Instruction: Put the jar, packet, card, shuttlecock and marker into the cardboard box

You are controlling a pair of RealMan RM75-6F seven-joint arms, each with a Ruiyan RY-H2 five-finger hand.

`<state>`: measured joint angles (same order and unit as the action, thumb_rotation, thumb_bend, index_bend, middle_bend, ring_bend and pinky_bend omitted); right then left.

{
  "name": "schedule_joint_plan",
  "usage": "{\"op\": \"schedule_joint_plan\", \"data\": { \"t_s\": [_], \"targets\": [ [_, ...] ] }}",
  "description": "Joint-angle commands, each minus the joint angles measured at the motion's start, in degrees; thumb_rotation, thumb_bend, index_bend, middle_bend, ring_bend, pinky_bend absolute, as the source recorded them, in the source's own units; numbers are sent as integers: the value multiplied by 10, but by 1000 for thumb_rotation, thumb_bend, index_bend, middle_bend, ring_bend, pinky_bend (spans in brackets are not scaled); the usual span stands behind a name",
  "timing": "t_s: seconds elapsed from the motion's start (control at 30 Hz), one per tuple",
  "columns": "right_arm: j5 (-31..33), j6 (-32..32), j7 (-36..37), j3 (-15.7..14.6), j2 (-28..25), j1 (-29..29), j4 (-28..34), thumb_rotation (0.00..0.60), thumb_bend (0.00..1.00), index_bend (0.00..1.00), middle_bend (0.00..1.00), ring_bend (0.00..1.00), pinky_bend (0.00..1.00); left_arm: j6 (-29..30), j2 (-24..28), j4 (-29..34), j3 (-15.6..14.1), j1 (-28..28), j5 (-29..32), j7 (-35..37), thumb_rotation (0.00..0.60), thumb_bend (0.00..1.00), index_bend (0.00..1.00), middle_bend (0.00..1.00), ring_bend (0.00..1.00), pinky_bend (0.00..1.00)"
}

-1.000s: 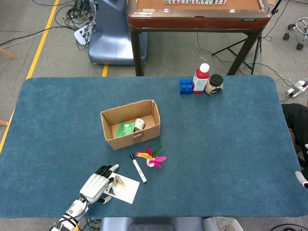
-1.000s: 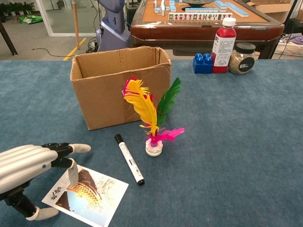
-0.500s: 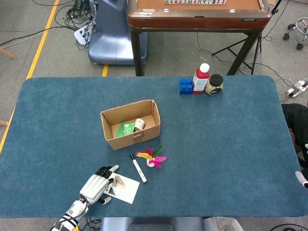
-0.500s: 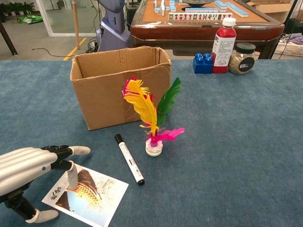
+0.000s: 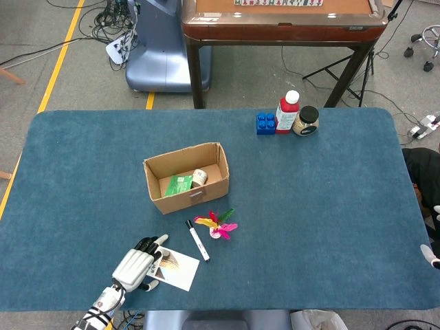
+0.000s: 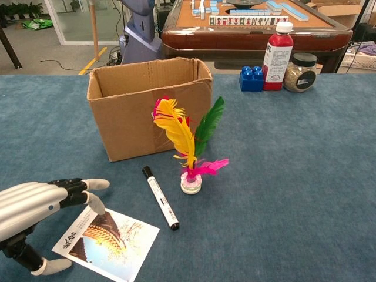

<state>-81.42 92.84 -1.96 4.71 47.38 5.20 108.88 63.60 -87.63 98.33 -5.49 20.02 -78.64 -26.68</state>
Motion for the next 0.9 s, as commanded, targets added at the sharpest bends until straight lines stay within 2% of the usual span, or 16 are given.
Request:
{"op": "schedule_joint_plan", "data": {
  "t_s": [0.03,0.2,0.9],
  "targets": [
    [0,1,0,0,0,0,0,600,191,257,351,262,392,0,1,1,-3,0,-1,-7,600,187,208,0,0,69],
    [-1,2,2,0,-1,1,0,600,191,257,351,262,392,0,0,5,-5,0,-1,-20,600,187,155,0,0,69],
    [-4,5,5,-1,-2,2,0,600,191,257,351,262,392,-7,-6,7,-4,7,15,-68,600,187,153,0,0,71]
  ]
}}
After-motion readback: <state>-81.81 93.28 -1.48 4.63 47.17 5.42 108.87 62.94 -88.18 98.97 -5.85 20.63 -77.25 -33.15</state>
